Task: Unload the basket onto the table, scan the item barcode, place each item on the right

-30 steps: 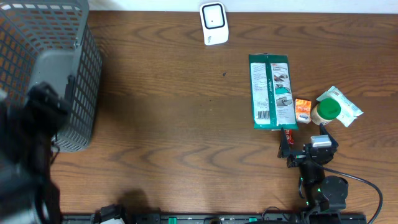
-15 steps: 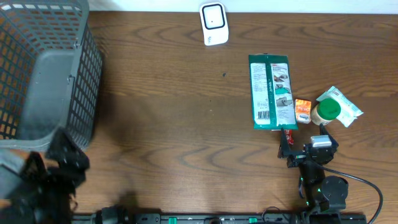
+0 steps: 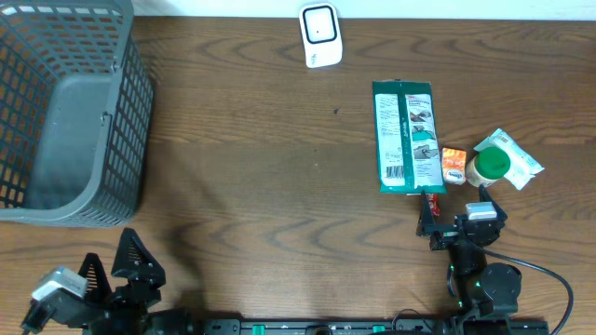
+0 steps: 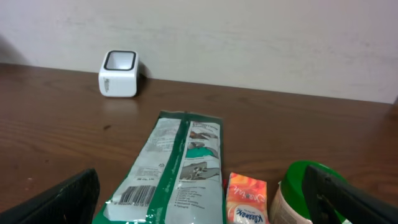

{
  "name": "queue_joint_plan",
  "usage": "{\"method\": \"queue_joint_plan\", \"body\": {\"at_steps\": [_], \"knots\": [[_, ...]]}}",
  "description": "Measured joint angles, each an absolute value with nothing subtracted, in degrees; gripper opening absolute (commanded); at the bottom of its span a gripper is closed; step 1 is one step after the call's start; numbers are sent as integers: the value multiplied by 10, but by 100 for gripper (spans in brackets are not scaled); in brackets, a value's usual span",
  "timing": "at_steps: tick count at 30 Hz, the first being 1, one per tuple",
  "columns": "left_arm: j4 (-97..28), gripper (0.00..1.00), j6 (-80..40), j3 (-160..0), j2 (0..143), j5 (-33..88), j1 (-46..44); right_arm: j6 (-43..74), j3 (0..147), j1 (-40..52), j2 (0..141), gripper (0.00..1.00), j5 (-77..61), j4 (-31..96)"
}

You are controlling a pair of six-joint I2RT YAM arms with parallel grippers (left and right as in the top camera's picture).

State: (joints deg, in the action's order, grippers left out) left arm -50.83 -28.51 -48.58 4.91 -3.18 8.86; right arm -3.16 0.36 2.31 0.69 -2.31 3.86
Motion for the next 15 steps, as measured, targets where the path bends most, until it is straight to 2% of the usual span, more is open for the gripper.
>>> {"method": "queue_joint_plan", "body": {"at_steps": [8,15], "knots": [[-308,80,-285,-404,6,-34,80,-32,4,23,7,99,-22,38],[20,80,-285,-305,6,-34,55,-32,4,23,7,99,-21,39]]}}
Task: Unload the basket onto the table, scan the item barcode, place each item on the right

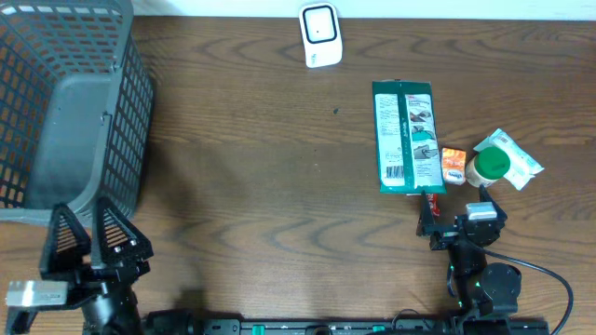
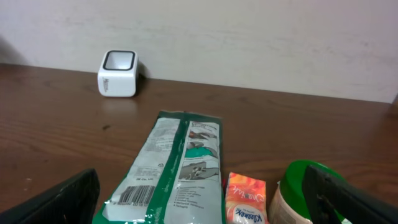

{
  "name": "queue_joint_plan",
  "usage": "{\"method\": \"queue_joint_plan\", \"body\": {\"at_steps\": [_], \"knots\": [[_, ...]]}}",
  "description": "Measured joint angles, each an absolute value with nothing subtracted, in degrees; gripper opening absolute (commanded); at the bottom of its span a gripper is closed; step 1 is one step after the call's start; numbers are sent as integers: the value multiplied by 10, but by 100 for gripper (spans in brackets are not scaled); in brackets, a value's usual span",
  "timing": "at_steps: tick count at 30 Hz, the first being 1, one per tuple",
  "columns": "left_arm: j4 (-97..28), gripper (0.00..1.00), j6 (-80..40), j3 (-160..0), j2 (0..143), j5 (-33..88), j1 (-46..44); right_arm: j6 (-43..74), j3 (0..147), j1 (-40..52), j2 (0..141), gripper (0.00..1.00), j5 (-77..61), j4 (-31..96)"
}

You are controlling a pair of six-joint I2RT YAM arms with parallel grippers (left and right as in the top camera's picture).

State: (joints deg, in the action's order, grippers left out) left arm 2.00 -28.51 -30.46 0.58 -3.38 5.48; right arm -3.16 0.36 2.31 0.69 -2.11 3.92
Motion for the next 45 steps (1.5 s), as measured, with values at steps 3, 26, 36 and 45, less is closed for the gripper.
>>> {"method": "queue_joint_plan", "body": {"at_steps": [3,26,36,45], "knots": [[122,80,-285,-252,6,-34,51,-32,4,23,7,99,-21,39],[217,80,-285,-7,6,-34,51,-32,4,23,7,99,-21,39],[66,80,-282,-3,6,-33,51,-32,4,23,7,99,-21,39],[10,81,-164,-3,6,6,51,-32,4,23,7,99,-21,39]]}}
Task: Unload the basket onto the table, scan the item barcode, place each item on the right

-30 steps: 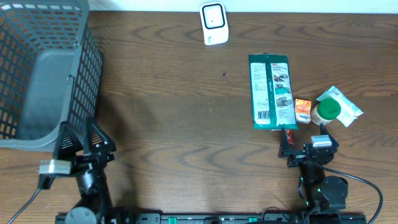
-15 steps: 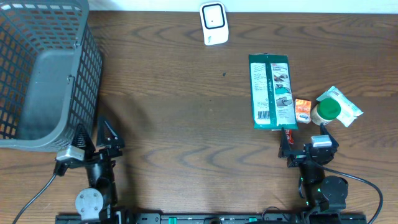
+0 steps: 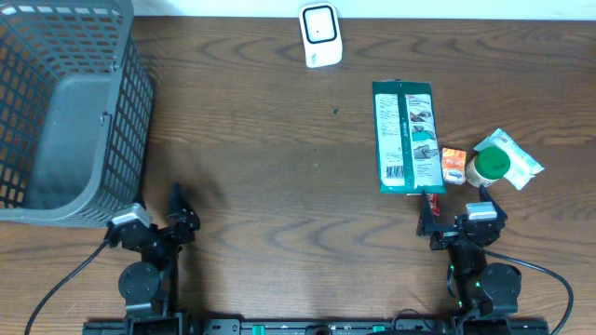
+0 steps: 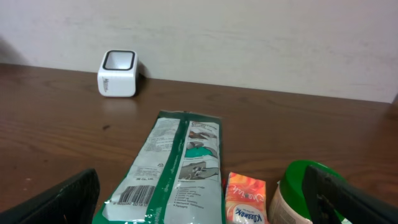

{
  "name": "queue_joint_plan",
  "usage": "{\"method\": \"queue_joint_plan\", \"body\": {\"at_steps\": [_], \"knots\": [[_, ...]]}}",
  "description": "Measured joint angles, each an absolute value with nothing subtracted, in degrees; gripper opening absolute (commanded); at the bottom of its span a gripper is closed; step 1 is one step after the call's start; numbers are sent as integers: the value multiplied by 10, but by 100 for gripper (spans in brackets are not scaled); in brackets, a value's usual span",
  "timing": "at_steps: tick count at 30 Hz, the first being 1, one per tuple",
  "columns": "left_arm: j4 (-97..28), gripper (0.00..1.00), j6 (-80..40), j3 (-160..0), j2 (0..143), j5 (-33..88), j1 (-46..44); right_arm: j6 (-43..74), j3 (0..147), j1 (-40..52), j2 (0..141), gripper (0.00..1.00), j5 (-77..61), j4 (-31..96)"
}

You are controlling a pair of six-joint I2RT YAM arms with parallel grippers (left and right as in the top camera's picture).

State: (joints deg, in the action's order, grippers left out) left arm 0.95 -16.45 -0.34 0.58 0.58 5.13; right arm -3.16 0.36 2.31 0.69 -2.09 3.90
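Note:
A green and white packet (image 3: 407, 137) lies flat right of centre, its barcode (image 4: 135, 194) at the near end. The white scanner (image 3: 319, 35) stands at the far edge and shows as a small box (image 4: 118, 73) in the right wrist view. My right gripper (image 3: 461, 226) sits low just in front of the packet, open, with the packet's near end between its fingers (image 4: 62, 200) but untouched. My left gripper (image 3: 182, 209) is low over the table near the front left, fingers apart and holding nothing.
An orange tissue pack (image 3: 453, 166), a green-lidded jar (image 3: 490, 166) and a white sachet (image 3: 517, 158) crowd the packet's right side. A grey wire basket (image 3: 65, 112) fills the far left. Bare wood lies between basket and packet.
My left arm has moved from in front of the basket, where it stood large in the overhead view, to a lower spot further right. The right arm and the items have not moved.
At first my left gripper was at the front left corner, fingers spread. Then it was just below the basket's front edge. Now it rests low, right of the basket's corner. The right gripper stayed open before the packet throughout.

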Motion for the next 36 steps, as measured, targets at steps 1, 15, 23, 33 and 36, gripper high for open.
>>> {"method": "queue_joint_plan", "body": {"at_steps": [1,15,23,33,36], "knots": [[8,80,-148,-3,6,12,51,-32,4,23,7,99,-21,39],[-11,81,-47,-6,6,34,51,-32,4,23,7,99,-21,39],[-11,80,-44,-6,6,35,51,-32,4,23,7,99,-21,39],[-11,81,-44,-6,6,35,51,-32,4,23,7,99,-21,39],[-11,80,-44,-6,6,35,51,-32,4,23,7,99,-21,39]]}}
